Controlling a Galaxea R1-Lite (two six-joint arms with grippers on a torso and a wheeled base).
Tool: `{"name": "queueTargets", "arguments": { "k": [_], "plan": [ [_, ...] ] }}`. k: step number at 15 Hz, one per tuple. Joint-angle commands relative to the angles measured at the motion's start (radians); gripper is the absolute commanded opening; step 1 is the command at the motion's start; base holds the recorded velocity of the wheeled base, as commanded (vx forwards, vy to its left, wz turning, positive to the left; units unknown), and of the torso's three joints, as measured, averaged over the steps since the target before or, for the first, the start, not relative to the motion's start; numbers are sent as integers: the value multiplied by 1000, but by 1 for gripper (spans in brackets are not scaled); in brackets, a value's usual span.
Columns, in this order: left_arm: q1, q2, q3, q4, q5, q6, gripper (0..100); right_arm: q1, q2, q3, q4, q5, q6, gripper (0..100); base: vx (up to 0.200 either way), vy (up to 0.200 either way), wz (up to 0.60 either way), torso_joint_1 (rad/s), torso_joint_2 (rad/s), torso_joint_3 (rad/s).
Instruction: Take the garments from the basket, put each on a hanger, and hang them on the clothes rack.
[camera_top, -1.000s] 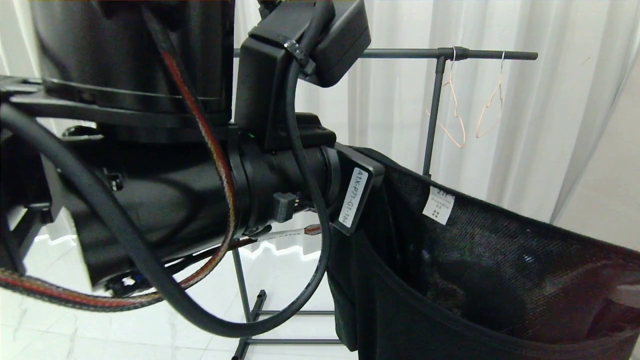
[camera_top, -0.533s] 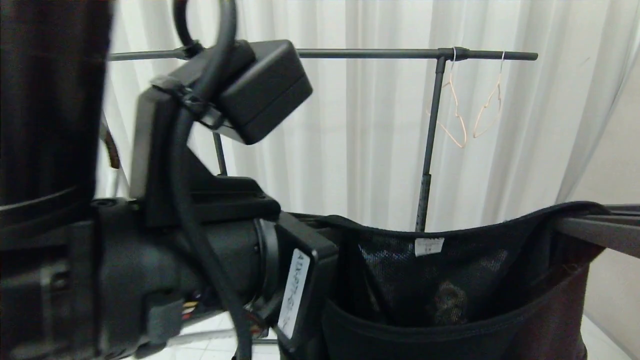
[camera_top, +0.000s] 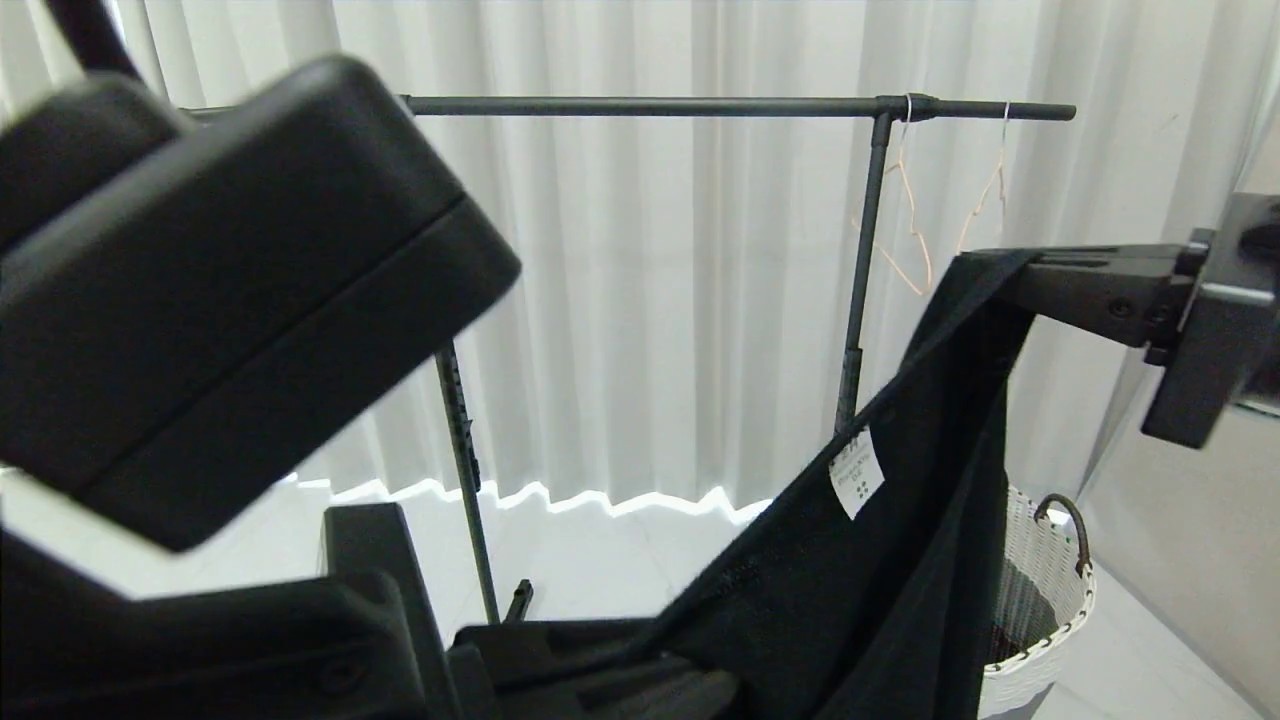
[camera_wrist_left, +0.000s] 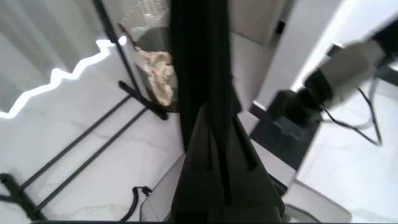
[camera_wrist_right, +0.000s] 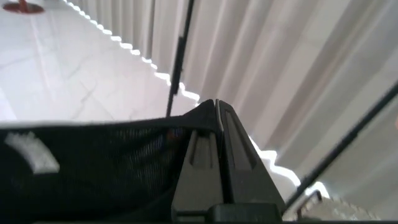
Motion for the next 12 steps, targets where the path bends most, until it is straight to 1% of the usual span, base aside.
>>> {"name": "queueTargets", "arguments": {
  "k": [1, 2, 4, 9, 10, 11, 12],
  "plan": [
    [-50, -7, 12, 0, 3, -1, 0, -9, 125, -78, -36, 29, -1, 0, 0, 0, 0, 0, 0, 0],
    [-56, -7, 13, 0, 5, 1, 0, -9, 156, -116, -39, 38, -4, 0, 0, 0, 0, 0, 0, 0],
    [-56, -10, 12, 0, 9, 4, 0, -9, 176, -145, -39, 41, -15, 0, 0, 0, 0, 0, 0, 0],
    [-47, -26, 13, 0, 9, 18, 0, -9, 130, -141, -17, 36, -21, 0, 0, 0, 0, 0, 0, 0],
    [-38, -26, 13, 0, 9, 35, 0, -9, 105, -142, 11, 35, -21, 0, 0, 0, 0, 0, 0, 0],
    [-7, -26, 15, 0, 19, 67, 0, -12, 71, -142, 52, 33, -21, 0, 0, 0, 0, 0, 0, 0],
    [48, -24, 16, 0, 32, 116, 0, -17, 28, -144, 109, 33, -22, 0, 0, 0, 0, 0, 0, 0]
  ]
}}
